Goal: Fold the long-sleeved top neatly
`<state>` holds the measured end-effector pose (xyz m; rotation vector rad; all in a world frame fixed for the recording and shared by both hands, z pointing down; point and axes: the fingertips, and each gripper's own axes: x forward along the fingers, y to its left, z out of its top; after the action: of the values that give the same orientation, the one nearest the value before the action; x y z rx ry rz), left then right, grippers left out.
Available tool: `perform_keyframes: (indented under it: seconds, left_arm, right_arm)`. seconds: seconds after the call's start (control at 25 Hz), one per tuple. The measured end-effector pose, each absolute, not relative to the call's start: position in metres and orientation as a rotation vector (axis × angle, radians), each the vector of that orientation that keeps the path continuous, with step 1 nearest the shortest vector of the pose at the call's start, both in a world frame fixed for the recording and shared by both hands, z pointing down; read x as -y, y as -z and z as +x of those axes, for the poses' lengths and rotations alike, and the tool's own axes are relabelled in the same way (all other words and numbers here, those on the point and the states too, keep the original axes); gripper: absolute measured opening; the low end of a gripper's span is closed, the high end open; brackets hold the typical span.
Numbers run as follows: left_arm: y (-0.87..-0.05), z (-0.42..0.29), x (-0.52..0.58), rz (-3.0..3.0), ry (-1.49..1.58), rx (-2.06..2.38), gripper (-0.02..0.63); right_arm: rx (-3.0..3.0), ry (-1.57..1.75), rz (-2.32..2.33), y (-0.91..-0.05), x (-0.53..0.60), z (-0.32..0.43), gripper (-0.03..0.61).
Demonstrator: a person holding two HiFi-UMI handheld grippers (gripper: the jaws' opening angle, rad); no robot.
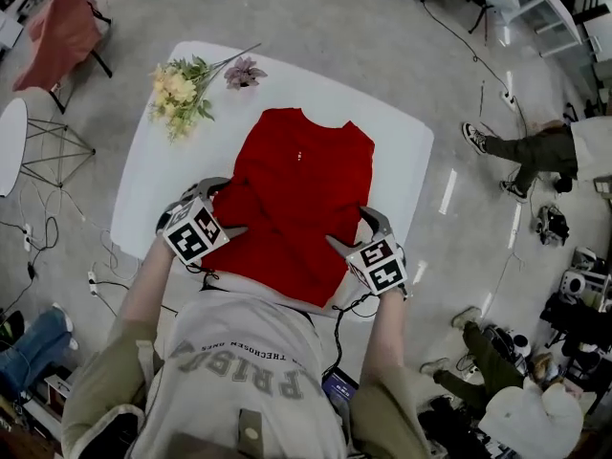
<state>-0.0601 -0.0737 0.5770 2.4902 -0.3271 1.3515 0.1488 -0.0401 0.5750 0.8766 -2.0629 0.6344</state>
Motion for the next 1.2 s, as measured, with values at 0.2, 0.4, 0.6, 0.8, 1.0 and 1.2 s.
perform_keyframes:
  seconds: [0.2,0.4,0.6,0.8,1.0,1.2]
  left_arm:
    - [-0.576,-0.112,0.008,2.443,-1.38,0.272,0.41]
    - [-0.594,-0.143,-0.043,2.437,-1.443,0.203,0.41]
    - [-0.617,-0.151,-0.079,2.495,-1.562,0.222,0.41]
    - [-0.635,-0.144,-0.094,2.514,-1.653,0.3,0.409]
    - [-0.639,-0.141,-0.098,2.492,-1.697,0.375,0.407]
    - [-0.637,-0.143,-0.1,2.473,-1.637,0.395,0.319]
  right_arm:
    - [2.135,-0.67,0.944,-0.559,-0.03,0.106,0.379]
    - [2.09,-0.663,0.928,-0.574,-0.095,0.078,0.378]
    - [1.984,-0.604,0.864,-0.599,-0.15,0.085,0.377]
    - [1.926,-0.474,0.769,-0.617,-0.174,0.101,0.357]
    - [1.863,-0.341,0.739,-0.63,-0.177,0.114,0.243]
    - [1.841,-0.283,0.727,-0.633,-0.18,0.119,0.159]
